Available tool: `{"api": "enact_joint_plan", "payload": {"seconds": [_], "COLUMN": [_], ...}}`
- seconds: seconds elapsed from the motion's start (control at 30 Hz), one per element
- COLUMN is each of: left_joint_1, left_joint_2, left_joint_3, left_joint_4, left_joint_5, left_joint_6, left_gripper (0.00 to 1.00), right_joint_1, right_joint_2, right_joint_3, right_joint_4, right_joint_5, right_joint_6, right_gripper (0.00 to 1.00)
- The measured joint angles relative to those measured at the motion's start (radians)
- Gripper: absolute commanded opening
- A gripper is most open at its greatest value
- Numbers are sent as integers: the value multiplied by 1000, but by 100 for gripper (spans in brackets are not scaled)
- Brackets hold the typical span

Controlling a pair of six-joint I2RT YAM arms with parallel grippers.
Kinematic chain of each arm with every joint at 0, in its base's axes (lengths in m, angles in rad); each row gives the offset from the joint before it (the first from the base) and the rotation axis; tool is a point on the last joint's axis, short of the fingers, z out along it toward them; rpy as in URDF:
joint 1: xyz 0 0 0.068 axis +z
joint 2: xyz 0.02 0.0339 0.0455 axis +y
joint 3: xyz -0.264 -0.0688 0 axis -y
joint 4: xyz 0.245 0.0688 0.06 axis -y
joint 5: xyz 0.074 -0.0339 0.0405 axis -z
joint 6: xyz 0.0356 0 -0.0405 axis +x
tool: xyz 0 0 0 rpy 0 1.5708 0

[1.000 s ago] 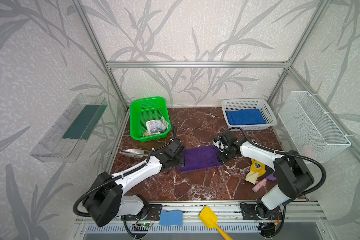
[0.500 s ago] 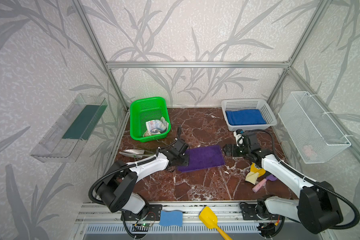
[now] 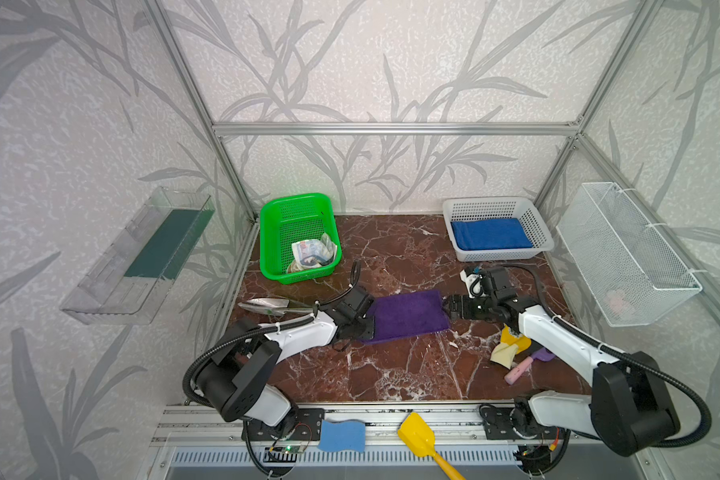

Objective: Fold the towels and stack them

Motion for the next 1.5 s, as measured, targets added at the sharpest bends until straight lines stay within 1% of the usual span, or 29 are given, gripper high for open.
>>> {"api": "enact_joint_plan", "payload": {"seconds": [0.07,0.3,0.53,0.73,0.97,1.1,1.27,1.4,1.5], "left_joint_1": [0,-1,-2,-3,-3,-4,-4,-4,-4], "left_joint_2": [2,5,5,7,8,8,9,9,9], "left_joint_3": [-1,-10,-18,-18,-18,-18,-18,-18,-18], "left_joint_4": [4,29,53,56,60,60,60,60,60], "left_joint_5": [-4,-16,-21,-22,-23,-23,-24,-24,-24], "left_joint_6": [0,0,0,0,0,0,0,1,1], "left_gripper": [40,40,40,41,40,40,40,41,40], "right_joint_1": [0,0,0,2,13,26,34,35,37], "right_joint_2": [38,132,213,269,328,357,389,415,430], "right_joint_3": [0,7,29,60,93,104,111,116,118], "right_joint_4": [-5,-13,10,63,108,141,193,225,240], "right_joint_5": [-18,-81,-116,-153,-180,-196,-216,-227,-229], "right_joint_6": [0,6,20,29,30,33,44,54,56], "right_gripper": [82,79,70,67,58,54,44,32,19]}}
